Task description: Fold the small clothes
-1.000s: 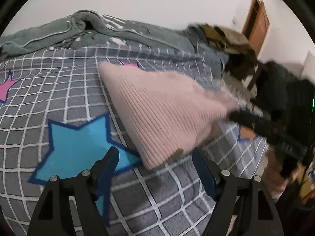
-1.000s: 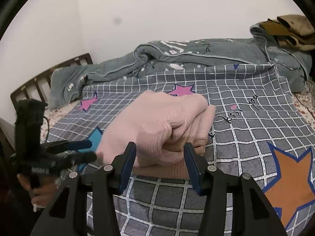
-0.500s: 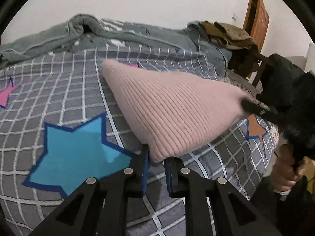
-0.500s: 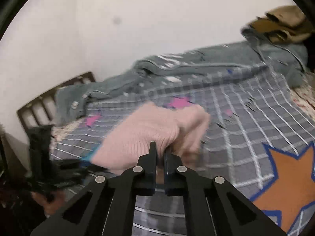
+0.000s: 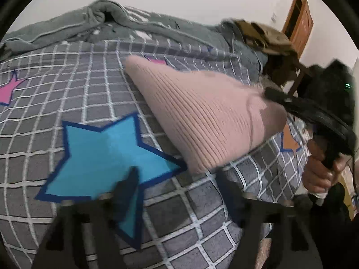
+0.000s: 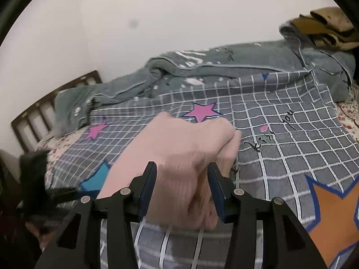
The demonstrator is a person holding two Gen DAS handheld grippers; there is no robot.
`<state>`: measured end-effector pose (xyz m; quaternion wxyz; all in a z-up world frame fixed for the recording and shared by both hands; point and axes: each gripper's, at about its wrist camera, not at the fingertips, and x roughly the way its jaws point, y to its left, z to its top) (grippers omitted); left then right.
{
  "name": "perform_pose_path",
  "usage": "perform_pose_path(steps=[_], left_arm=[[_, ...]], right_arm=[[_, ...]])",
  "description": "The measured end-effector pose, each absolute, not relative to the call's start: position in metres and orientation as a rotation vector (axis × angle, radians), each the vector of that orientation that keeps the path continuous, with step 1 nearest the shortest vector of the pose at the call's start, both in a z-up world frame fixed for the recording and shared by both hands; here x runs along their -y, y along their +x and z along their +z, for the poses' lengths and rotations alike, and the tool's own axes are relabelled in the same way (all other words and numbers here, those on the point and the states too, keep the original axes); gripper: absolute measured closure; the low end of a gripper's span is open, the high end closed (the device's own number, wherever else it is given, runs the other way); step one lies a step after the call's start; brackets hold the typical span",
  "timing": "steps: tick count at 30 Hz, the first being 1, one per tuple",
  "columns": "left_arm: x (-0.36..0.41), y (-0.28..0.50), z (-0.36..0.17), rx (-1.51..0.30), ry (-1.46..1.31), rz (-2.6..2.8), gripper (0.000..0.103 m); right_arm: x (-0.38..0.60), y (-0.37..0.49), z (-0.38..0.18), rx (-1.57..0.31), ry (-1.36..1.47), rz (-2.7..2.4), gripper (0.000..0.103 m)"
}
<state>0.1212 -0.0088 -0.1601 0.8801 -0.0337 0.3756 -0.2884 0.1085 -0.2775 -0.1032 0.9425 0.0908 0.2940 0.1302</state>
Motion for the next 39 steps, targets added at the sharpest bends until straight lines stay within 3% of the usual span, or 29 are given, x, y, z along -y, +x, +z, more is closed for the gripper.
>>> perform_pose_path(steps=[4,6,7,10,13,16,18,30,37,39], left_arm=[[-0.003,0.121,-0.151,-0.744,-0.106,-0.595,0.030],[-0.006,0.128,-0.150,-0.741,-0.131,-0.574,0.030],[-0.006,0.131,-0.150,-0.745,-0.139,-0.566,0.030],[-0.005,0.141,-0.149,-0.742,-0.152,-0.540,0.030],[0.003,0.156,-0.143,-0.744,-0.167,-0.546,0.030],[0.006,0.168,-0.140,-0.749,-0.200,-0.543,0.030],[0.008,0.172,-0.138,-0.746,-0.212,-0.551,0.030],[0.047,0.227,-0.133,-0.828,-0.219,-0.550,0.030],[0.063,0.251,-0.145,-0.909,-0.211,-0.560,0.027],[0.060,0.254,-0.153,-0.921,-0.246,-0.574,0.024]], right_arm=[[0.279,0.154,-0.120,-0.737,0.246,0.199,0.058],[0.280,0.164,-0.130,-0.777,0.278,0.214,0.082],[0.282,0.161,-0.127,-0.735,0.275,0.229,0.085],[0.305,0.134,-0.113,-0.550,0.322,0.242,0.087],[0.314,0.153,-0.141,-0.691,0.329,0.164,0.087],[0.319,0.152,-0.153,-0.709,0.370,0.169,0.080],[0.320,0.150,-0.150,-0.705,0.367,0.188,0.065],[0.306,0.187,-0.119,-0.775,0.257,0.175,0.061],[0.312,0.200,-0.139,-0.818,0.205,0.154,0.052],[0.319,0.199,-0.143,-0.821,0.240,0.160,0.046]])
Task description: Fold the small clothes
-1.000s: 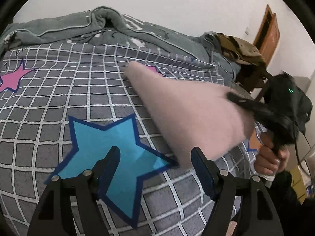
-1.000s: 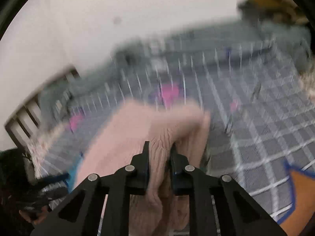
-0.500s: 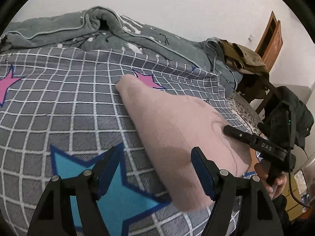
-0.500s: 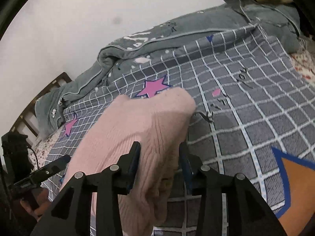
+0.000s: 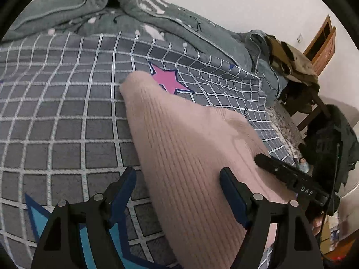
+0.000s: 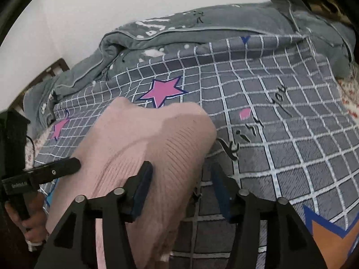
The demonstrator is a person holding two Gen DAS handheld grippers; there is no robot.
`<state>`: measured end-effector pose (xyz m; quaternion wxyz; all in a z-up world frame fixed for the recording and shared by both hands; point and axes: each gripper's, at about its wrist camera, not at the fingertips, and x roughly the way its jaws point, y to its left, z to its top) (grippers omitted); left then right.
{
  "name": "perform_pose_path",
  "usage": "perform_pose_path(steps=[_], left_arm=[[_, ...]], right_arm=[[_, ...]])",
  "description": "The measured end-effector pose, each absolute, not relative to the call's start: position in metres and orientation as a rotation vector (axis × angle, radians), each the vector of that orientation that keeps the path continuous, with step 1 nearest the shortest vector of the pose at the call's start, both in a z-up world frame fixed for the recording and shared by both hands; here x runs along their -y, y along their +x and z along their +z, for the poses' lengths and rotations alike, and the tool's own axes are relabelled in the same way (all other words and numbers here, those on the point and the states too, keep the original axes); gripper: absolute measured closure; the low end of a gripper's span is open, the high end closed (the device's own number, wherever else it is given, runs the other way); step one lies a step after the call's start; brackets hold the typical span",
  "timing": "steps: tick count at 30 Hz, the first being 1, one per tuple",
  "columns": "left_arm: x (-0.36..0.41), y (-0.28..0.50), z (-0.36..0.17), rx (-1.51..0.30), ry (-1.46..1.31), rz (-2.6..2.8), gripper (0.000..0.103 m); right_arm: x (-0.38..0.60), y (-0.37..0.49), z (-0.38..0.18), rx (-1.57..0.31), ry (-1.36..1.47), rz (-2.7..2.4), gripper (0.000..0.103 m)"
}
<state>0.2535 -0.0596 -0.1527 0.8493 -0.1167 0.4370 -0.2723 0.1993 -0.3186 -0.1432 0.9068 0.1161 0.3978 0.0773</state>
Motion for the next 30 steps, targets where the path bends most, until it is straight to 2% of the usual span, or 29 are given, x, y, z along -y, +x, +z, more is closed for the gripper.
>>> perform_pose_path(steps=[4,10,15,19,20,21,24,30], left_arm=[[0.057,0.263,-0.164,-0.969,-0.329,-0.594,0.023],[0.076,0.263,-0.163,-0.950,-0.267,-0.562,0.025],[0.081,0.260,-0.157,-0.929,-0.237,-0.542,0.038],[0.082,0.256,-0.152,-0.901,-0.213,-0.523,0.055],[0.081,0.255,-0.151,-0.896,-0.216,-0.521,0.059],[0.081,0.255,-0.150,-0.891,-0.218,-0.521,0.061],[0.076,0.250,-0.146,-0.860,-0.234,-0.527,0.066],[0.059,0.239,-0.135,-0.819,-0.263,-0.537,0.068]], right_arm=[[0.329,0.200,-0.153,-0.853,0.343,0.198,0.045],[0.333,0.202,-0.163,-0.875,0.408,0.225,0.044],[0.326,0.205,-0.168,-0.873,0.397,0.261,0.044],[0.319,0.210,-0.173,-0.886,0.417,0.286,0.044],[0.317,0.210,-0.172,-0.882,0.412,0.292,0.047],[0.315,0.209,-0.172,-0.877,0.408,0.306,0.057],[0.310,0.204,-0.165,-0.844,0.393,0.313,0.068],[0.295,0.193,-0.142,-0.751,0.379,0.315,0.074]])
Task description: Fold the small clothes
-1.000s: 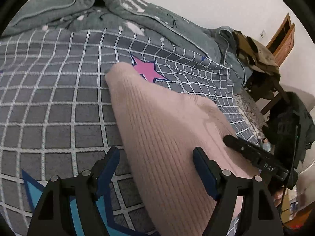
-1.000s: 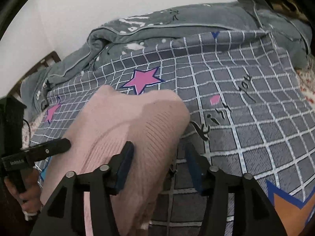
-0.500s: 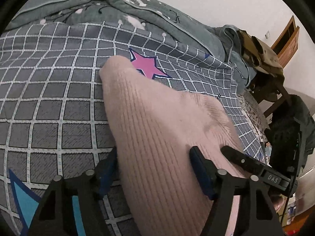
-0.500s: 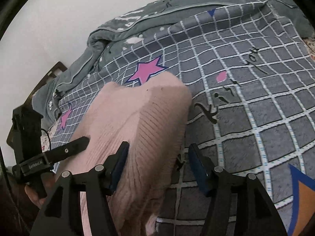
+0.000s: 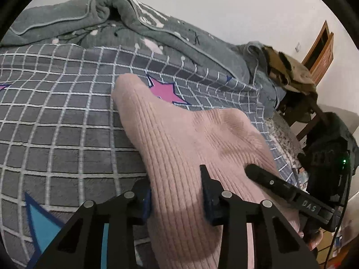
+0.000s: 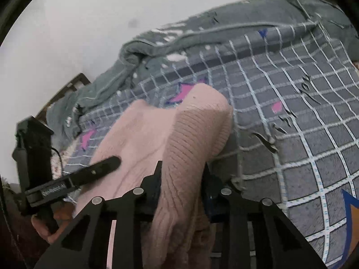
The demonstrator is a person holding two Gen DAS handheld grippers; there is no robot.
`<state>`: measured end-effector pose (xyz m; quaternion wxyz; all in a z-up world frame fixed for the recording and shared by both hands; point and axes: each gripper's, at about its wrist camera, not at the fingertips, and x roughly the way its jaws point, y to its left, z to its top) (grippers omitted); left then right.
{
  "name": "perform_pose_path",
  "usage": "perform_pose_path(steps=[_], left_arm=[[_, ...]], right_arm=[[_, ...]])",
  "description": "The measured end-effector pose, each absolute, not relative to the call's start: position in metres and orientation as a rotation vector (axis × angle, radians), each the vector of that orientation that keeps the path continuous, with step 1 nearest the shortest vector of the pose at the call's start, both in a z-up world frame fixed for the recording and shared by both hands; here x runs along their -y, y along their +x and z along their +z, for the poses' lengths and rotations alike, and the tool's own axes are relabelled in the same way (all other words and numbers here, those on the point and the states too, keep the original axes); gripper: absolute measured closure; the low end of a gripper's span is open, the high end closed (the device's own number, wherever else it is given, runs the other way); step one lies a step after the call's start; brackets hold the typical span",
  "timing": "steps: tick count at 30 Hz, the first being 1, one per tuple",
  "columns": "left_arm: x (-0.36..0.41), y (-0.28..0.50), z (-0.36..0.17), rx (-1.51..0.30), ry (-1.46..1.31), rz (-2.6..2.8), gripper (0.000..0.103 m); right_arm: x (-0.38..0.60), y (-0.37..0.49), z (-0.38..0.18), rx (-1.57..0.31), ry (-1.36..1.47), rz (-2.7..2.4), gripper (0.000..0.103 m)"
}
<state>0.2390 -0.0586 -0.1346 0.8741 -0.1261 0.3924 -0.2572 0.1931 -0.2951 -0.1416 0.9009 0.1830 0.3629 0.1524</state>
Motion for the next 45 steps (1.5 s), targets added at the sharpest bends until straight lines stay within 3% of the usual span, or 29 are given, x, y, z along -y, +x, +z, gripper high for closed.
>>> perform_pose_path(steps=[12,16,22,27,31,32,33,35,37,41,45], left_arm=[[-0.040,0.240,-0.113,-0.745,-0.321,-0.393,0.068],[-0.045,0.251,-0.130,-0.796,-0.286,-0.340,0.066],[-0.054,0.246,-0.138,-0.816,-0.271,-0.328,0.043],[-0.060,0.232,-0.133,-0.777,-0.274,-0.336,0.037],[-0.058,0.226,-0.131,-0.754,-0.268,-0.328,0.037],[-0.058,0.224,-0.130,-0.747,-0.269,-0.324,0.037],[-0.058,0.223,-0.130,-0.741,-0.271,-0.322,0.037],[-0.059,0.220,-0.128,-0.729,-0.273,-0.321,0.037],[-0.061,0.217,-0.125,-0.710,-0.283,-0.328,0.037],[-0.067,0.221,-0.124,-0.709,-0.318,-0.328,0.036],[-0.074,0.226,-0.127,-0.741,-0.372,-0.327,0.036]], right_arm=[[0.192,0.214,-0.116,-0.700,0.322,0.434,0.075],[0.174,0.226,-0.137,-0.761,0.291,0.417,0.074],[0.187,0.227,-0.149,-0.787,0.290,0.374,0.064],[0.203,0.208,-0.128,-0.675,0.293,0.379,0.064],[0.190,0.210,-0.139,-0.725,0.275,0.422,0.064],[0.186,0.210,-0.141,-0.728,0.256,0.408,0.065],[0.182,0.210,-0.143,-0.722,0.234,0.388,0.076],[0.174,0.206,-0.140,-0.685,0.183,0.389,0.088],[0.180,0.199,-0.130,-0.628,0.204,0.418,0.089],[0.188,0.208,-0.136,-0.687,0.260,0.436,0.087],[0.177,0.211,-0.146,-0.735,0.169,0.400,0.075]])
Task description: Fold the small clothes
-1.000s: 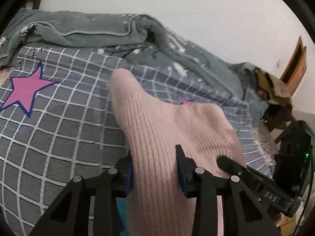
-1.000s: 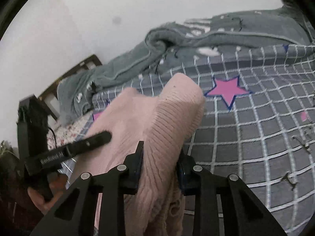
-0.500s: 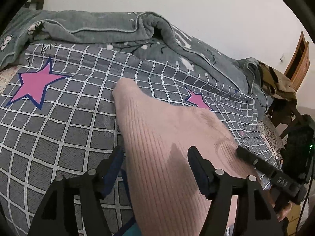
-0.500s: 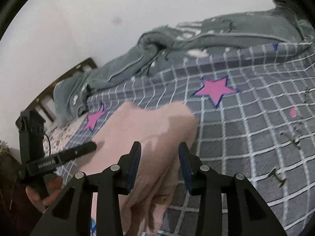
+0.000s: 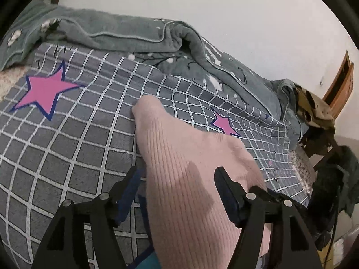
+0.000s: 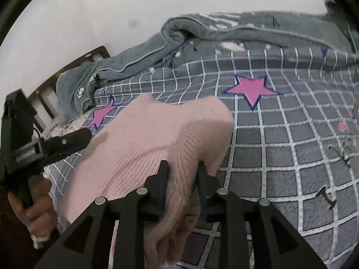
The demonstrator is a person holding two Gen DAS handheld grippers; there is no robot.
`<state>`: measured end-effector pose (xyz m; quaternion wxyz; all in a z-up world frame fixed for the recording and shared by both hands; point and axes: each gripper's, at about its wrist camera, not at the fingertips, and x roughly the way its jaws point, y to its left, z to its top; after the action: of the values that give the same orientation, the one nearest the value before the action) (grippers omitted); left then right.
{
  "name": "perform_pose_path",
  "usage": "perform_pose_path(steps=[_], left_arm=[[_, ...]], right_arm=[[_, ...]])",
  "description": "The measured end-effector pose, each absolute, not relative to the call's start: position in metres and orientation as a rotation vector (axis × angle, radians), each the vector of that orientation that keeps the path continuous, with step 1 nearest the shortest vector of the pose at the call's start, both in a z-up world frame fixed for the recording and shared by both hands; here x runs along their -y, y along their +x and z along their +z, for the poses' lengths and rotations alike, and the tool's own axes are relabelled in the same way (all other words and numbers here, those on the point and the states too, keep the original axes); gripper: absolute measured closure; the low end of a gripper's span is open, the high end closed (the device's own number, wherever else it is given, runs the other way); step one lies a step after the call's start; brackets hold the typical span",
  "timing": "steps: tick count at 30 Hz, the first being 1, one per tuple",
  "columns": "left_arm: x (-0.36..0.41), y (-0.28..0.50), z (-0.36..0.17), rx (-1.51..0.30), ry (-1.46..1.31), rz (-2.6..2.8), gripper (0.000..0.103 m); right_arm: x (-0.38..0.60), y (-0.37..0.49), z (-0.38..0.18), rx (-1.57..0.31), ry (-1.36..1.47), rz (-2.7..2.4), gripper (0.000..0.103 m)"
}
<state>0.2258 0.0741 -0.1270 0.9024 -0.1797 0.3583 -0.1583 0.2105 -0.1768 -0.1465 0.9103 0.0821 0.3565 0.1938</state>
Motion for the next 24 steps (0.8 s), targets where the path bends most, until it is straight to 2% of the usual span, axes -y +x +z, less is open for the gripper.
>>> perform_pose_path(steps=[5,14,15,16,20,24], left_arm=[[-0.077,0.226,-0.131,-0.746,-0.347,-0.279,0.036],[-0.078,0.224,-0.132,-0.753,-0.380,-0.291,0.036],[-0.078,0.224,-0.132,-0.751,-0.383,-0.291,0.036],[-0.079,0.223,-0.132,-0.749,-0.385,-0.292,0.036],[-0.085,0.220,-0.129,-0.735,-0.392,-0.294,0.036],[-0.089,0.220,-0.131,-0.742,-0.399,-0.290,0.036]], right_arm=[[0.185,0.192,-0.127,-0.640,0.183,0.405,0.071],[0.176,0.200,-0.145,-0.661,0.222,0.320,0.070],[0.176,0.202,-0.146,-0.672,0.228,0.320,0.081],[0.177,0.201,-0.145,-0.660,0.236,0.324,0.088],[0.184,0.189,-0.129,-0.566,0.254,0.347,0.089],[0.176,0.201,-0.145,-0.669,0.202,0.319,0.087]])
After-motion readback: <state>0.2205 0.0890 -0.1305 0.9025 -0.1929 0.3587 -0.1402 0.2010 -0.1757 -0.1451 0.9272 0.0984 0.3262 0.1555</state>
